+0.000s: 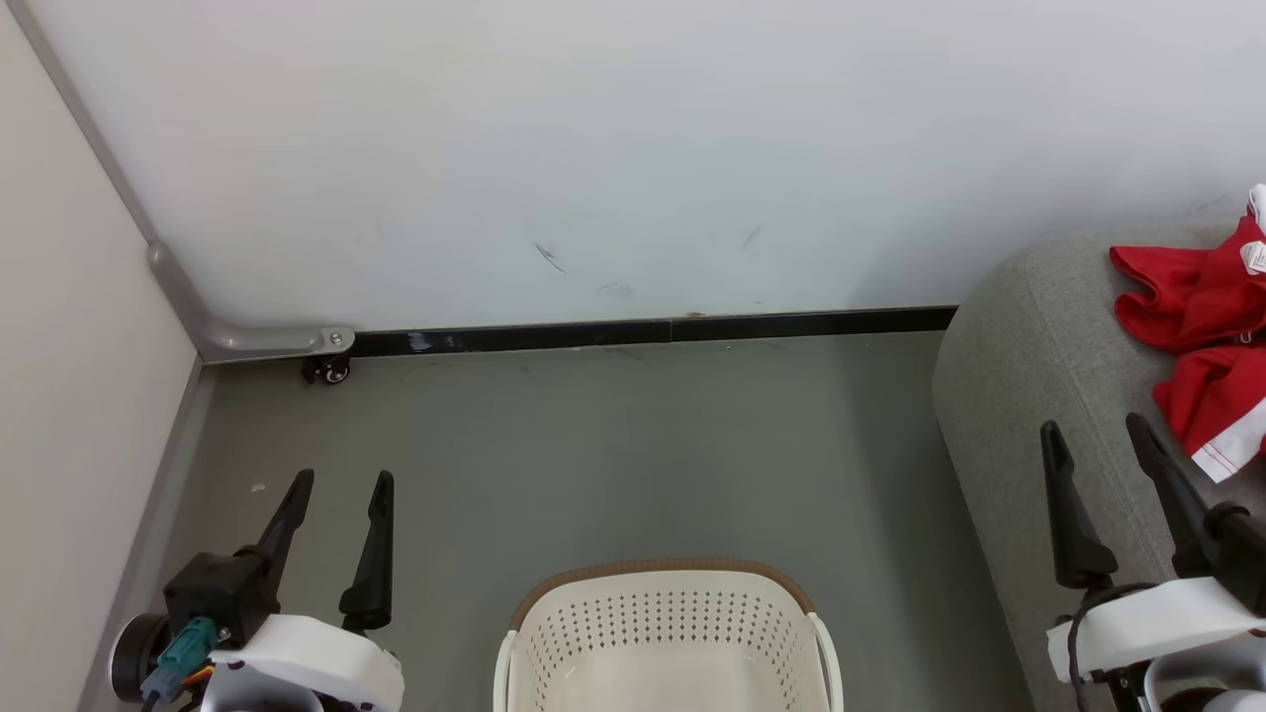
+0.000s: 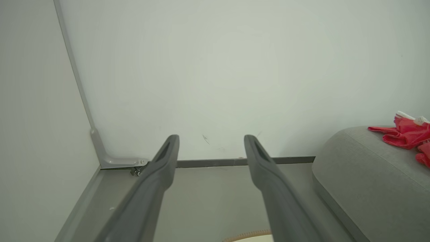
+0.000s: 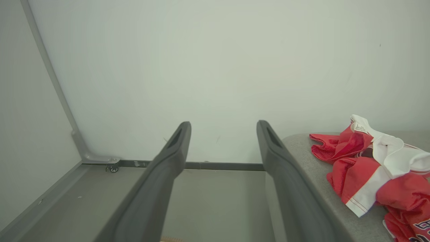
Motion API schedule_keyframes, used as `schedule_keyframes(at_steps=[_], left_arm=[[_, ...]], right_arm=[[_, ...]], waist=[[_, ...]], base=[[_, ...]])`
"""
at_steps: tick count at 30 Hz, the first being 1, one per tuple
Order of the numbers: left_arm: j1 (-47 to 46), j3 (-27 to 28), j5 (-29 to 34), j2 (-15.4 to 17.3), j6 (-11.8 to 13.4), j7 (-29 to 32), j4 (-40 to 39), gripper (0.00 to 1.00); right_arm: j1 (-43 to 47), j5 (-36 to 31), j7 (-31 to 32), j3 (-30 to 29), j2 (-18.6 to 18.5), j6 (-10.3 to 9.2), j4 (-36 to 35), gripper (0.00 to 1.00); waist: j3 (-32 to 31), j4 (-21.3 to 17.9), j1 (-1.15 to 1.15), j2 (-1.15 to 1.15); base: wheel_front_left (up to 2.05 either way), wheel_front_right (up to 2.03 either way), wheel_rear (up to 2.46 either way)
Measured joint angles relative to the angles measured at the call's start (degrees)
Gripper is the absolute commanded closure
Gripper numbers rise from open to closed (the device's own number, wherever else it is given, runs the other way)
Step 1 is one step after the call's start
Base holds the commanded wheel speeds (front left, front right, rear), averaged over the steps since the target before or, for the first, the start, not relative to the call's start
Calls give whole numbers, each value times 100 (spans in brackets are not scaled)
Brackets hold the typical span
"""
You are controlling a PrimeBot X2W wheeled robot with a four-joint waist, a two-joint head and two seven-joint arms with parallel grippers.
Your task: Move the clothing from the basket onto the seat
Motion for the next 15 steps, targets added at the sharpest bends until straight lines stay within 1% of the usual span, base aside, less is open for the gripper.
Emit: schedule_keyframes(at_steps=[15], left_arm=[[-11,22,144,-22,4,0,29,0]], right_arm=[[5,33,-33,26,0,-1,67,0]], waist=[[-6,-18,0,0]], base=[[0,0,0]])
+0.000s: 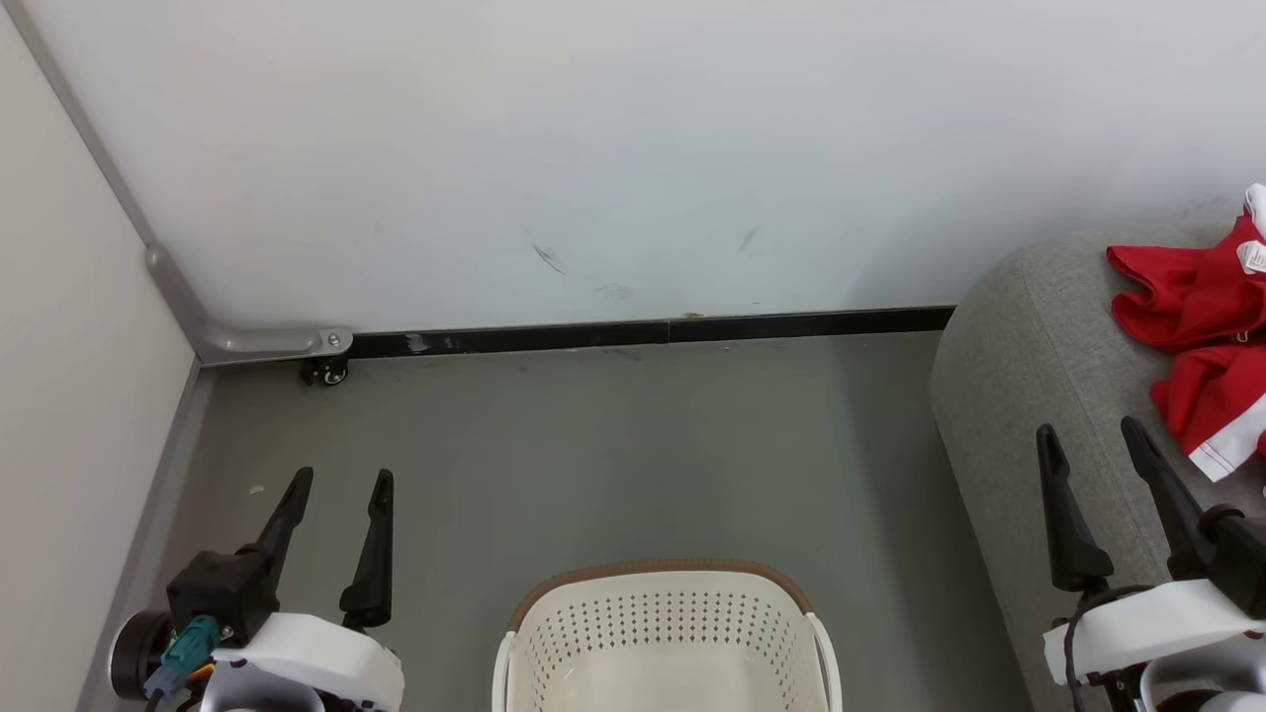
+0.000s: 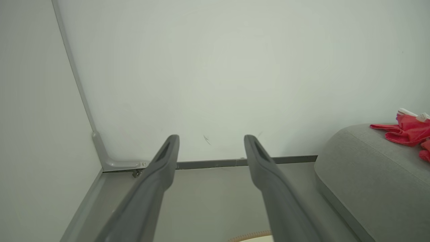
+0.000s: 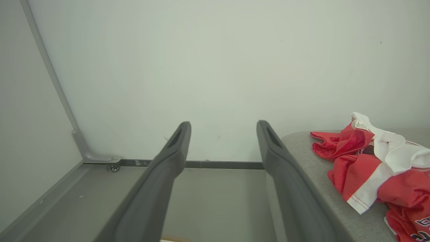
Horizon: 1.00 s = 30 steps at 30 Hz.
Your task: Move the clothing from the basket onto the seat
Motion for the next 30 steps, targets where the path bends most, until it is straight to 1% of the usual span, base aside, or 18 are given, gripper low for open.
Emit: schedule_keyframes(at_steps=[30], left_arm=[[-101,86,287,-40,0,0,82,0]], right_arm=[[0,57,-48,60,0,0,56,0]], waist=[[-31,10,0,0]], base=[[0,0,0]])
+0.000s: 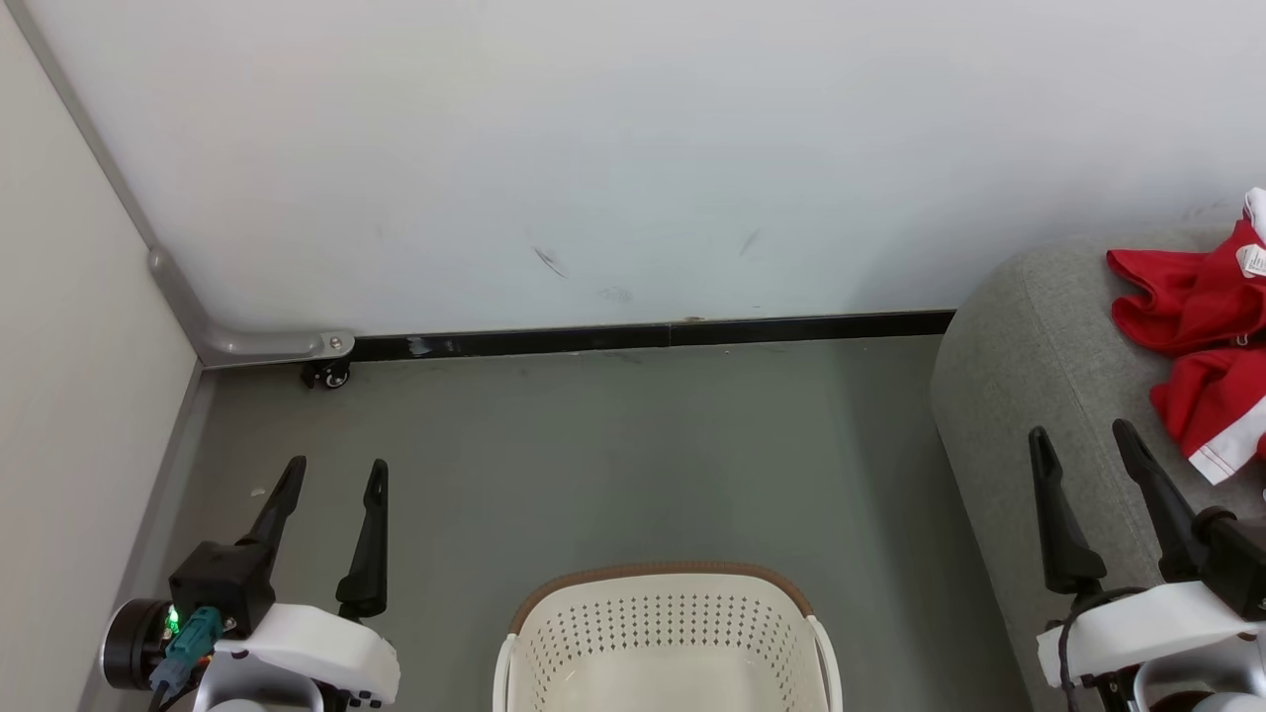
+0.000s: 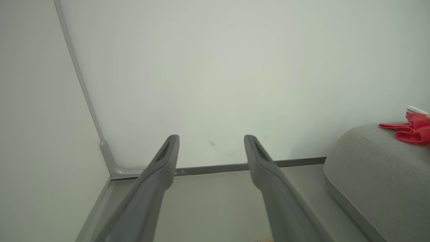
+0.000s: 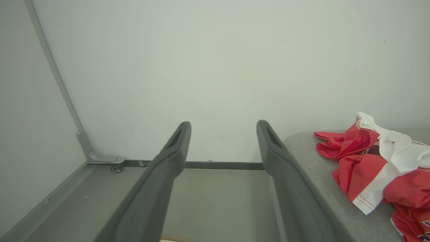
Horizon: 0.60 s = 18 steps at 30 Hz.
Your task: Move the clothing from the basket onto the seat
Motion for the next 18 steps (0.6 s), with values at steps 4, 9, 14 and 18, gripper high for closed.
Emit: schedule_keyframes(at_steps=[4,9,14,18], left_arm=[[-9,-1,4,0,-25,0,27,0],[-41,-21,36,-10,-65,0,33,0],[-114,-22,56,-22,-102,0,49,0],[-114,-25,57,-30,-108,0,77,0]], right_arm=[[0,-1,0,26,0,0,-1,0],[0,-1,0,44,0,0,0,0],[0,-1,0,89,0,0,1,0],[0,-1,0,87,0,0,2,0]], waist=[[-2,-5,0,0],[-4,-14,0,0],[-10,-32,0,0],[-17,-41,0,0]], base=[[0,0,0],[0,0,0],[0,0,0],[0,0,0]])
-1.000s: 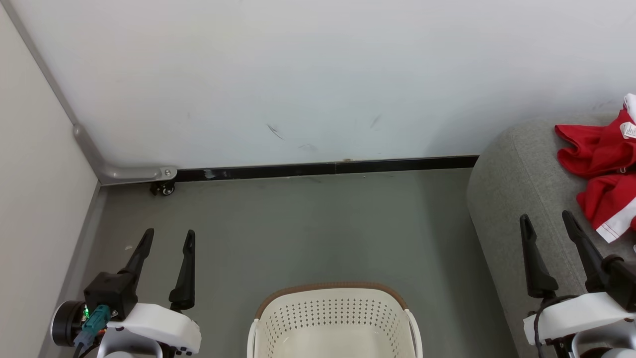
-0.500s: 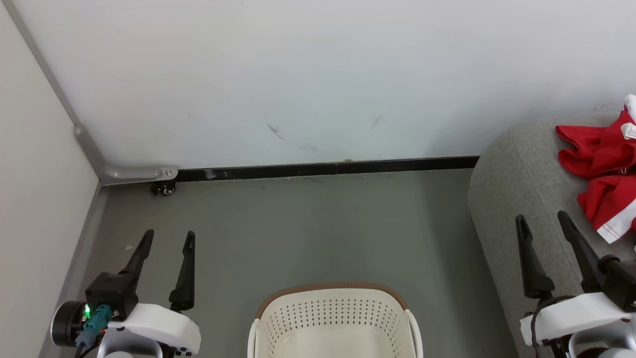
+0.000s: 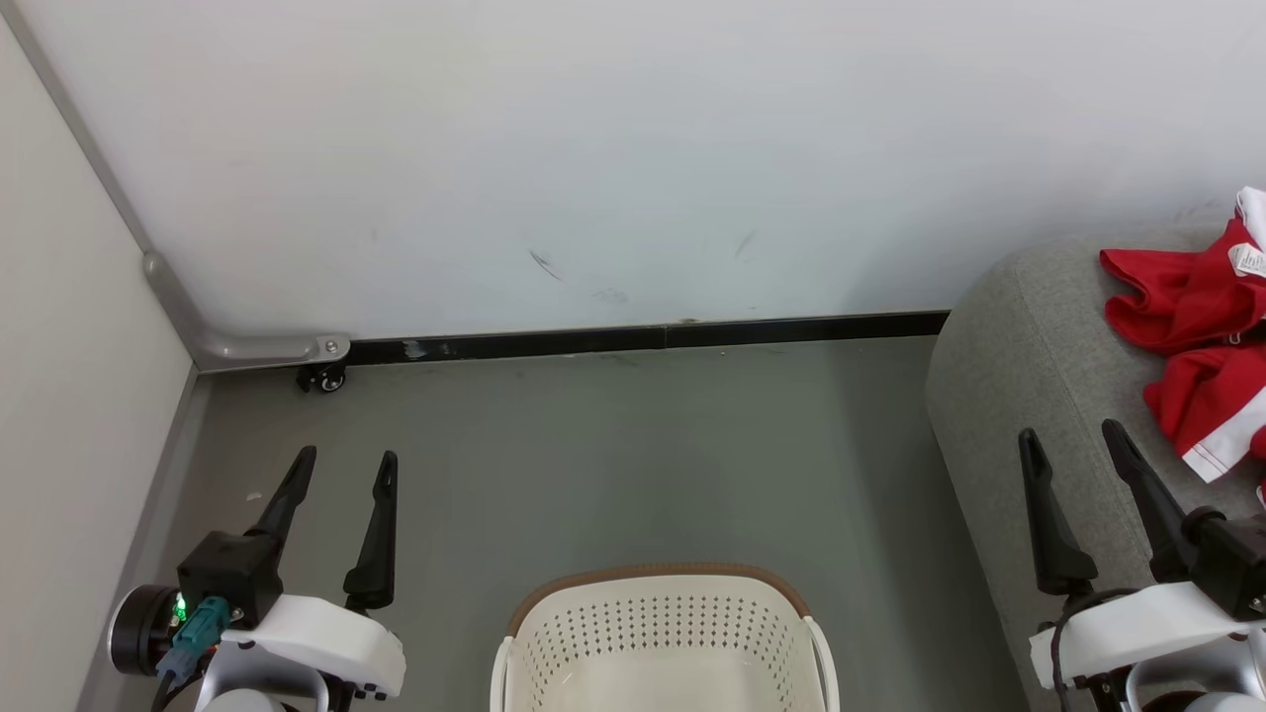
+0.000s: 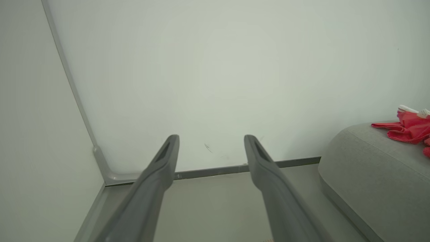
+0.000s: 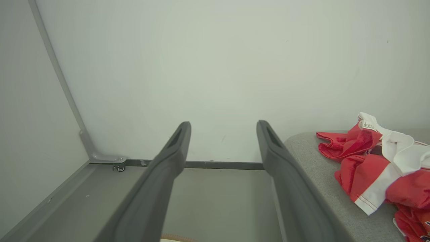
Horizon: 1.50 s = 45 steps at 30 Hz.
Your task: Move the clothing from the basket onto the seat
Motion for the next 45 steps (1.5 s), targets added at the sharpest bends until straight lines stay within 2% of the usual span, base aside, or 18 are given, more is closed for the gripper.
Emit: schedule_keyframes(at_steps=[1,2,13,30,45], left_arm=[[-1,0,1,-3,-7,0,1,0],[-1,0,11,-3,-47,0,0,100],[591,-197,-88,-378,-46,41,563,100],[588,281,-1237,-557,-209,431,570,100],[587,659,-2169,-724,-402,732,471,100]], right_arm=[[0,0,0,-1,0,0,0,0],[0,0,0,-1,0,0,1,100],[370,38,32,13,113,1,733,100],[34,1399,312,-292,116,0,1182,100],[-135,2613,471,-345,115,0,1321,100]], waist=[[-2,-1,0,0],[-4,-2,0,0],[-5,-1,0,0],[14,-24,4,0],[-2,-62,67,0]], base=[[0,0,0],[0,0,0],[0,0,0],[0,0,0],[0,0,0]])
